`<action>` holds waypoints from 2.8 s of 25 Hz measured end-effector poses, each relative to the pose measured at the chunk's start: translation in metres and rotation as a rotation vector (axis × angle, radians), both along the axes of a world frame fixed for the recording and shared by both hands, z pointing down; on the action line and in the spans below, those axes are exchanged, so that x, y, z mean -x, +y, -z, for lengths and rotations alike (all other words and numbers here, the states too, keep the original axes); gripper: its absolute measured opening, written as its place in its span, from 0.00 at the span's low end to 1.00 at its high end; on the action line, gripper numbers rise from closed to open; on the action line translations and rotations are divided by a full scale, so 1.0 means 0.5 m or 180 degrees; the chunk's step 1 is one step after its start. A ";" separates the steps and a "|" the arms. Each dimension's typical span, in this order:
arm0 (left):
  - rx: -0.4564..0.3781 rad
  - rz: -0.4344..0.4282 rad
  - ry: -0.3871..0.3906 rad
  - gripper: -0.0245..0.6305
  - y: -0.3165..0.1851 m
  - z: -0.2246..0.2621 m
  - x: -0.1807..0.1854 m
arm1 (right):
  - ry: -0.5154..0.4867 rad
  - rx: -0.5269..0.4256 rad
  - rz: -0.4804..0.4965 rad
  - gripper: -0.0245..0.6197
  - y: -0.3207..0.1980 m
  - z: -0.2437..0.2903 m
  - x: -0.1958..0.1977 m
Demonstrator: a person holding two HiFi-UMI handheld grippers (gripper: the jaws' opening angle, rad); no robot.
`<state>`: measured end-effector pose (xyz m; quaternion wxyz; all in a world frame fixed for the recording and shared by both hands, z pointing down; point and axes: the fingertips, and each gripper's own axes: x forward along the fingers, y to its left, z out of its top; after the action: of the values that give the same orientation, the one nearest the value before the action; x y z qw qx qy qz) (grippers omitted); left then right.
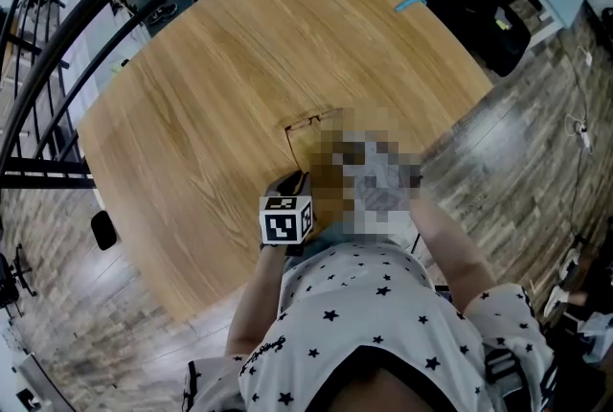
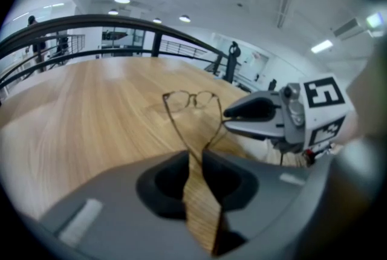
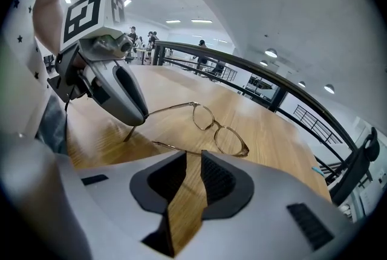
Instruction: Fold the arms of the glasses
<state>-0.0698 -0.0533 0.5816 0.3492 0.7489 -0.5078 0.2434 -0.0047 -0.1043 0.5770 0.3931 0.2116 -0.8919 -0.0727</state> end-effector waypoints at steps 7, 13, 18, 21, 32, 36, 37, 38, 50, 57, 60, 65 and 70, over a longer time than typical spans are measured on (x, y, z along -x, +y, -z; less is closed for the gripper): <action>0.0007 -0.0017 -0.0026 0.14 -0.002 -0.001 -0.003 | 0.0019 -0.0007 0.0034 0.11 -0.010 -0.001 0.025; 0.0018 -0.0015 -0.0062 0.14 -0.003 0.002 0.002 | 0.0041 -0.0026 0.0046 0.10 -0.026 0.007 0.045; 0.0035 0.0011 -0.0070 0.14 -0.003 0.000 0.002 | 0.0043 -0.0027 0.0038 0.10 -0.034 0.006 0.053; 0.0057 0.0003 -0.0082 0.14 -0.005 -0.001 0.003 | 0.0033 -0.0031 0.0006 0.10 -0.045 0.006 0.062; 0.0085 -0.0008 -0.0116 0.13 -0.009 0.001 0.004 | 0.0009 -0.0022 -0.0192 0.10 -0.081 0.013 0.076; 0.0090 0.0010 -0.0114 0.13 -0.010 0.000 0.011 | 0.0007 -0.0017 -0.0193 0.10 -0.079 0.012 0.081; 0.0084 0.0014 -0.0111 0.13 -0.011 0.000 0.012 | 0.0002 -0.0014 -0.0193 0.10 -0.079 0.012 0.081; 0.0076 0.0017 -0.0110 0.13 -0.013 0.000 0.013 | -0.0005 -0.0011 -0.0192 0.10 -0.079 0.012 0.082; 0.0080 0.0035 -0.0139 0.14 -0.013 0.003 0.014 | -0.0078 -0.0017 -0.0227 0.10 -0.070 0.028 0.060; -0.0009 0.0032 0.0055 0.27 -0.014 0.021 0.008 | -0.0103 -0.0031 -0.0245 0.10 -0.057 0.029 0.052; -0.0084 0.0062 0.0063 0.31 -0.022 0.037 0.025 | -0.0134 -0.0034 -0.0266 0.10 -0.052 0.035 0.051; -0.0272 0.0139 0.0088 0.30 -0.084 0.077 0.077 | -0.0227 -0.0037 -0.0283 0.10 -0.029 0.058 0.051; -0.0414 0.0090 -0.0013 0.22 -0.150 0.103 0.106 | -0.0302 0.0019 -0.0271 0.10 0.002 0.066 0.060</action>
<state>-0.1227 -0.1282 0.5300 0.3021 0.7623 -0.5339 0.2065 -0.0348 -0.1035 0.5438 0.3537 0.2514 -0.8999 -0.0432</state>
